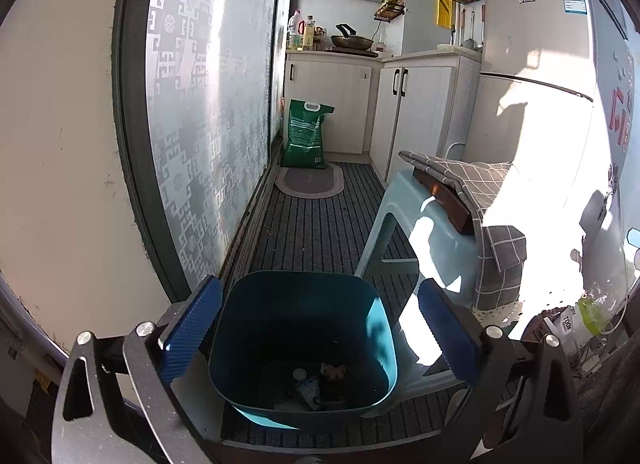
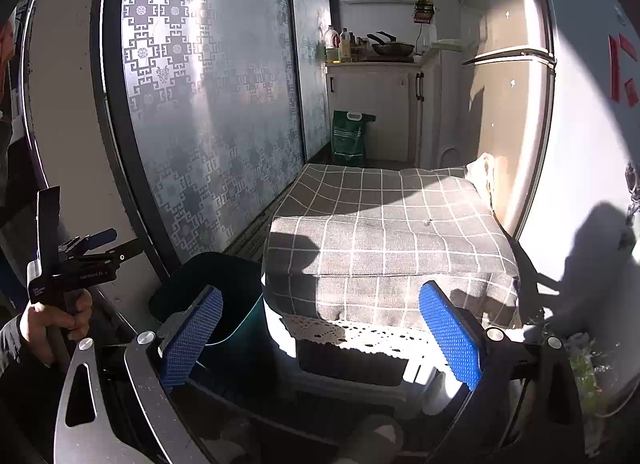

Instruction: Collect trash

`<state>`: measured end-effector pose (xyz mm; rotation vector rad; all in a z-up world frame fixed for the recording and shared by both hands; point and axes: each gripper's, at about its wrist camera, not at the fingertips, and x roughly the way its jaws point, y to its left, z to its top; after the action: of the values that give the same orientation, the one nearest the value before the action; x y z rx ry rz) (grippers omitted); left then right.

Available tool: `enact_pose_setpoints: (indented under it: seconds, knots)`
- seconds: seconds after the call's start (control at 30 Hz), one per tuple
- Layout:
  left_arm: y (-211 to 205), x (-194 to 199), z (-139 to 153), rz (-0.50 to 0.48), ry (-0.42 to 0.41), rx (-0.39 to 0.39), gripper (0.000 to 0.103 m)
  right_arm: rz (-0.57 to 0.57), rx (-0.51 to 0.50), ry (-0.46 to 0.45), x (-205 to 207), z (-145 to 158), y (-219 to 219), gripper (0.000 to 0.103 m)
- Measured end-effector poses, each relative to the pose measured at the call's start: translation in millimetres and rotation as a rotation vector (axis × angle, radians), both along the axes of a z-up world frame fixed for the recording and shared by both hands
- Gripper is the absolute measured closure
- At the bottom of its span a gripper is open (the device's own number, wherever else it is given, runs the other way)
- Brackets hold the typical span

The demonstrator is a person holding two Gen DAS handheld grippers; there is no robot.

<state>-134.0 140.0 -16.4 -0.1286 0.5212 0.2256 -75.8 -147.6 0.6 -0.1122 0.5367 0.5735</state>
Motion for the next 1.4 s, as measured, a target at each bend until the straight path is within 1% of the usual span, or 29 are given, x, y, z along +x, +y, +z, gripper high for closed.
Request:
enact_pose_setpoints:
  seconds: [1.4]
  knots:
    - [-3.1,2.8,-0.9,-0.005,0.01,-0.004,0.003,0.008,0.003,0.006,-0.3,0.8,2.8,0.003]
